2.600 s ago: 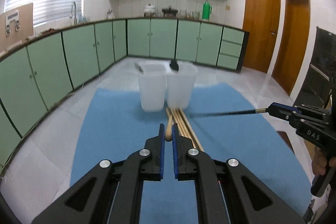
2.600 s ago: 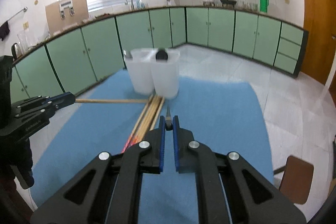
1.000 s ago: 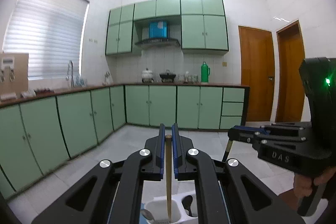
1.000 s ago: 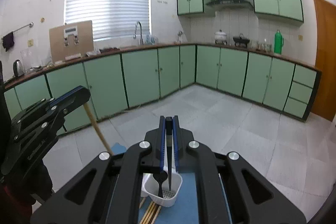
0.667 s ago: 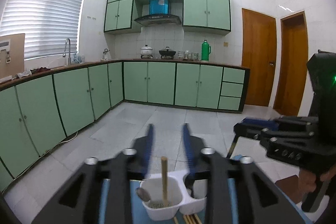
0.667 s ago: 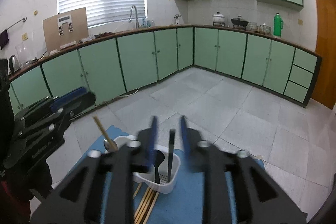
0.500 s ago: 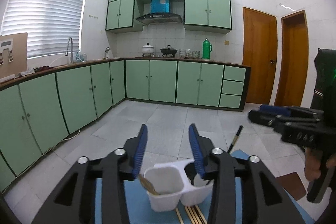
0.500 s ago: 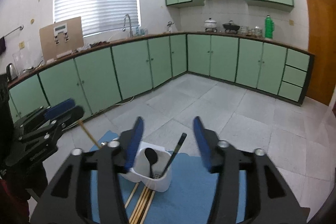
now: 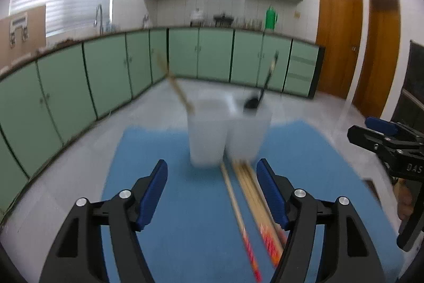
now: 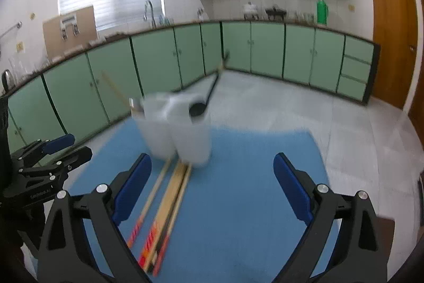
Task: Organize utensils
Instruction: 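Withdraw both tools back to the remaining chopsticks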
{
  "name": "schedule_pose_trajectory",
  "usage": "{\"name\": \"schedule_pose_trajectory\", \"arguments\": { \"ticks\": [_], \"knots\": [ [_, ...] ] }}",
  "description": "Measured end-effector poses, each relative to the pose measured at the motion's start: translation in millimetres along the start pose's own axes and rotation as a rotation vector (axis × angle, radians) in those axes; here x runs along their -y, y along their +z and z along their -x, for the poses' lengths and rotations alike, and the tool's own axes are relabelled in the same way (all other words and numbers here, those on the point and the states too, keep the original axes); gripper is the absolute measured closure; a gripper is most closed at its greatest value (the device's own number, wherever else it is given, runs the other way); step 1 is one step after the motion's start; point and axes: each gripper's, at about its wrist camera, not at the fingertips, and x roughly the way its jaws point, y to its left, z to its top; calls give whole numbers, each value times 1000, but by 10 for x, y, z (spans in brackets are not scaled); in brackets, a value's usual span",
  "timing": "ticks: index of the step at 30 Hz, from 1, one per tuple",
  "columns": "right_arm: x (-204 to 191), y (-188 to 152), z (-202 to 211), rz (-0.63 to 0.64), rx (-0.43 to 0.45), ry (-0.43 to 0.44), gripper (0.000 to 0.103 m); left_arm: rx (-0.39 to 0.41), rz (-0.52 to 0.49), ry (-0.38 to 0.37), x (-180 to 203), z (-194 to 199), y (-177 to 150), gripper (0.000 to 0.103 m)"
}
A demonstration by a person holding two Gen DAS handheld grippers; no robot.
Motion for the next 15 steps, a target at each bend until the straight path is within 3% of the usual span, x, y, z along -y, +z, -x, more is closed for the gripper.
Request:
{"name": "schedule_pose_trajectory", "arguments": {
  "ticks": [8,12,15],
  "knots": [
    [-191,-884,-216,-73,-176,2,13,-195,26,33,-25,-226,-710,34],
    [-281,-1126,-261,-93,-226,6,13,-263,20,53,-52,-294,-976,34],
    [-364,-1233,-281,-77,-249,3,24,-288,24,52,-68,-311,-1070,34]
  ]
}}
